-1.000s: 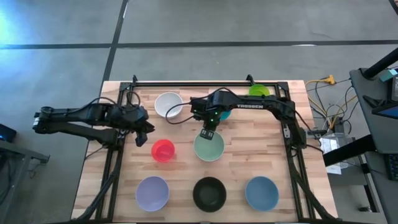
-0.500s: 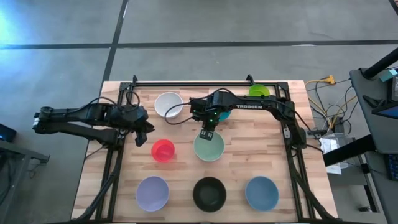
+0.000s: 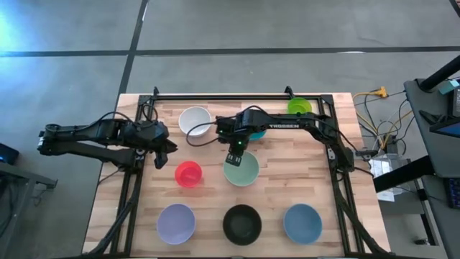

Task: Nest bowls inside each other
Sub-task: Stack the light green bowl on the pink bowl

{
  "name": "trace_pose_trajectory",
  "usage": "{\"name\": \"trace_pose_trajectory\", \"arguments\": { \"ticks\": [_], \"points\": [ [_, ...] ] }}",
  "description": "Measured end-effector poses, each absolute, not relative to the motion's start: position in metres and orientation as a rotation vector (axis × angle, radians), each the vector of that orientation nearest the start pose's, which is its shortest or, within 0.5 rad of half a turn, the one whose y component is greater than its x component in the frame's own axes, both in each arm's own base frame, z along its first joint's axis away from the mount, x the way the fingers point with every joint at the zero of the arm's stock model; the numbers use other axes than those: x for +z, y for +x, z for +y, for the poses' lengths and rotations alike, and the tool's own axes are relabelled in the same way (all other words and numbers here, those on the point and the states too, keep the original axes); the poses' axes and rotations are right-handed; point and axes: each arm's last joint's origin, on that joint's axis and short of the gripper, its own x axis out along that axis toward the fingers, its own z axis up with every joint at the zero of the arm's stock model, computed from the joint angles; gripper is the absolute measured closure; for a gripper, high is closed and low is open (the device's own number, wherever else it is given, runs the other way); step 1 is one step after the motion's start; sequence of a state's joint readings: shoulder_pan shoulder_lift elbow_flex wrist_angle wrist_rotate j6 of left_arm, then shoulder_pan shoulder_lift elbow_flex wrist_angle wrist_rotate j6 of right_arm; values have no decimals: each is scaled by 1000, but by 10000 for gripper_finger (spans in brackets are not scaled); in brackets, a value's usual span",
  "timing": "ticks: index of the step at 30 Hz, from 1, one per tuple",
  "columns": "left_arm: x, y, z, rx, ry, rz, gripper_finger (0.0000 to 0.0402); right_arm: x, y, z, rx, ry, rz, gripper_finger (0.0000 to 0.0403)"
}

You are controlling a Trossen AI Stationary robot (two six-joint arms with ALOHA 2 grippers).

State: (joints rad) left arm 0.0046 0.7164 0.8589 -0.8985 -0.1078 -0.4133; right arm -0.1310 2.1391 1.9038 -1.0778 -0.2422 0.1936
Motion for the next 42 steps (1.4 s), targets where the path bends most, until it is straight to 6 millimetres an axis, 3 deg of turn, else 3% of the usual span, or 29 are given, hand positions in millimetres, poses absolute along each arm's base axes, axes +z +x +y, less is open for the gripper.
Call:
{"name": "trace_pose_trajectory", "arguments": {
  "ticks": [13,37,42],
  "points": [
    [305,125,4,261,-354,723,346,245,442,-51,-42,436,1191,394],
    [305,126,4,261,-354,724,346,236,437,-55,-122,385,1264,394],
    [304,126,4,261,-353,725,346,238,443,-56,-115,379,1204,394]
  ]
}}
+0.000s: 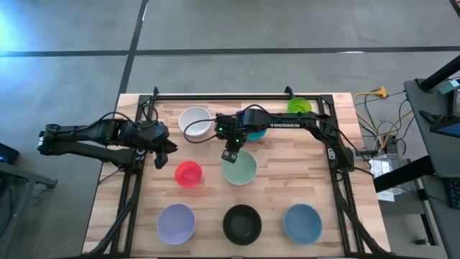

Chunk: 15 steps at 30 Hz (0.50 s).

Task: Nest bowls inside each other
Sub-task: Stack the light green bowl on the pink bowl

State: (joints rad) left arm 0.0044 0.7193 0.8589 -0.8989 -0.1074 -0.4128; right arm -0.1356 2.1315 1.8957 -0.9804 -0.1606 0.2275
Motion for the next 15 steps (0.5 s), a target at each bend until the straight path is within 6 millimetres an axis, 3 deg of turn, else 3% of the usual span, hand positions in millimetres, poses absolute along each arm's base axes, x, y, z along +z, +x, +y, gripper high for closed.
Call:
{"name": "trace_pose_trajectory", "arguments": {
  "ticks": [15],
  "points": [
    [305,126,4,261,-353,724,346,234,443,-50,-65,401,1206,394]
  ]
}}
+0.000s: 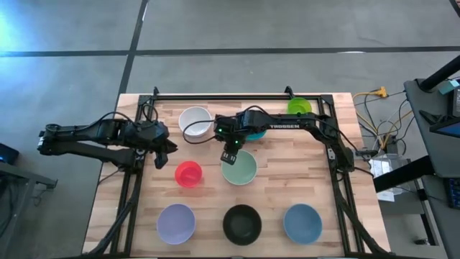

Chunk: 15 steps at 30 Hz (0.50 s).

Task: Nest bowls inside each other
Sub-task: Stack the light green bowl on the pink bowl

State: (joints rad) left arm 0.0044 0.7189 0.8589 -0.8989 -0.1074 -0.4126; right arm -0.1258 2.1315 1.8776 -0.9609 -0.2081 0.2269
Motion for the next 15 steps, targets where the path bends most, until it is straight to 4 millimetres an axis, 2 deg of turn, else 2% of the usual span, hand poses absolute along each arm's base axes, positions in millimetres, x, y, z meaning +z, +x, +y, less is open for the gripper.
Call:
{"name": "trace_pose_trajectory", "arguments": {
  "ticks": [5,10,13,15],
  "points": [
    [305,126,4,258,-346,725,346,227,441,-49,-70,406,1230,394],
    [305,125,4,258,-347,724,346,233,442,-48,-85,431,1212,394],
    [305,125,4,258,-347,723,346,252,439,-49,-93,448,1163,394],
    [304,126,4,258,-345,726,346,273,434,-48,-99,451,1106,394]
  ]
}}
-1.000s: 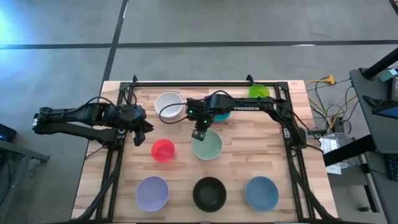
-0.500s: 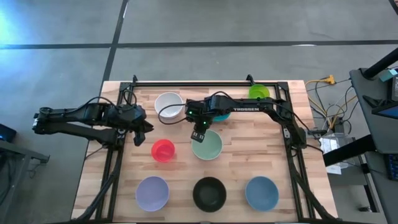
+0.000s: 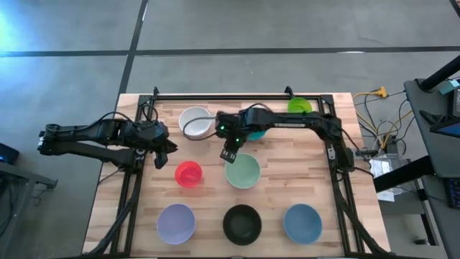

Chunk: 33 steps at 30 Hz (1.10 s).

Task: Nest bowls inside each other
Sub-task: Stack the light green bowl on the pink bowl, then stack the blue bowl on top of the light green bowl

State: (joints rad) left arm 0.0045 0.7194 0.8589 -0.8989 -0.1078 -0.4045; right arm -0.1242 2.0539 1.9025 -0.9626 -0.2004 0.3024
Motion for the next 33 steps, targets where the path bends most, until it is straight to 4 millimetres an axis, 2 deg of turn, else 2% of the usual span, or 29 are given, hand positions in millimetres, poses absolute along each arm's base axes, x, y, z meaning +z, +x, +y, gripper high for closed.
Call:
{"name": "trace_pose_trajectory", "arguments": {
  "ticks": [4,8,12,15,19,23,26,29,33],
  "points": [
    [304,128,5,299,-326,721,346,315,413,-47,-184,396,1002,394],
    [303,133,7,354,-241,721,346,354,382,-39,-327,318,928,394],
    [301,144,8,284,-21,741,346,368,350,-26,-396,304,902,394],
    [301,155,8,248,66,731,346,362,327,-13,-418,356,896,394],
    [298,167,8,237,63,722,346,340,300,11,-389,467,815,394],
    [294,175,6,188,48,744,346,319,282,39,-222,583,554,394],
    [292,179,6,167,41,749,346,306,264,52,-40,679,371,394],
    [293,181,5,162,39,752,346,285,237,52,12,764,429,394],
    [297,181,5,162,36,733,346,262,196,45,-26,821,655,394]
  ]
}}
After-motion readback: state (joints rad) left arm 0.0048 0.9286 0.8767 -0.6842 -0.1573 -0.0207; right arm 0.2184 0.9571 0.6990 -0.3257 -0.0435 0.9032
